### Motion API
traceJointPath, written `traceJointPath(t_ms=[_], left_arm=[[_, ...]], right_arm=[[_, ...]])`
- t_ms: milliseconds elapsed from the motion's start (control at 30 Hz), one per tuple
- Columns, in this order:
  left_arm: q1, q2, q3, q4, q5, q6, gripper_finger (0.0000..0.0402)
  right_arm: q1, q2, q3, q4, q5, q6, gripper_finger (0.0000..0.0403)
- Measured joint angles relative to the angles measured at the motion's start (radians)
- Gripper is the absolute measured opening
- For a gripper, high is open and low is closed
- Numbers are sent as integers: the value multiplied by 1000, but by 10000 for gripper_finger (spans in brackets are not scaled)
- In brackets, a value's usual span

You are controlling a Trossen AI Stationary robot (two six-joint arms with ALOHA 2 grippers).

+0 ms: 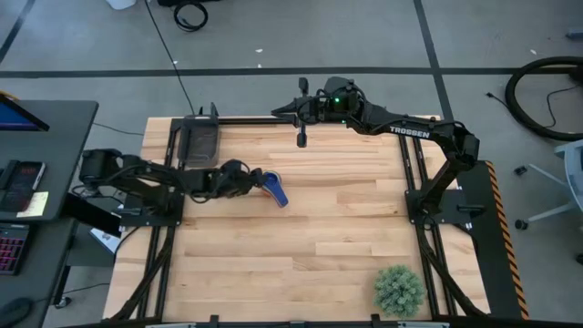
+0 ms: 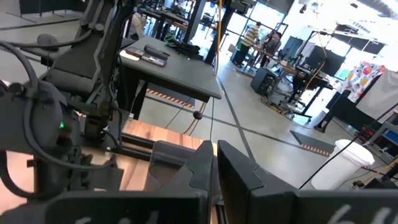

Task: Nest measuring cups in basket
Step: Put the stack of measuring cups into the black bin

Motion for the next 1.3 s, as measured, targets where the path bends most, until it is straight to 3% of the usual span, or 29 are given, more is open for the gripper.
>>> traceJointPath(t_ms=[300,1300], left_arm=[[30,50,1,68,57,52,366],[36,72,1,62,62,119,366]], right_arm=[[0,0,0,8,0,0,29],[0,0,0,17,0,0,29]])
